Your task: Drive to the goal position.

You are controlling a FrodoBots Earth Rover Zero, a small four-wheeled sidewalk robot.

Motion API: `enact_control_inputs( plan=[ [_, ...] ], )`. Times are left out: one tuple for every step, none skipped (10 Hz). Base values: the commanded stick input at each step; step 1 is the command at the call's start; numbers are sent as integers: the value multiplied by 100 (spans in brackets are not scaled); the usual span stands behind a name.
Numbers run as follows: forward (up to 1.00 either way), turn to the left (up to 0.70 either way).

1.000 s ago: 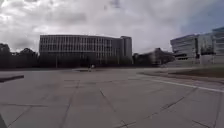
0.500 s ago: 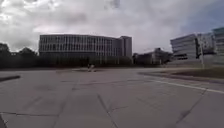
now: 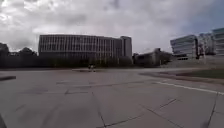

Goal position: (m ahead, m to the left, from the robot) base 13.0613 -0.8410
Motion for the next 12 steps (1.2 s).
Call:
enact_control_inputs(
  plan=[
    [70,0],
    [70,0],
    [70,0],
    [70,0],
    [70,0],
    [70,0],
    [70,0],
    [70,0],
    [70,0],
    [70,0],
    [70,0],
    [70,0]
  ],
)
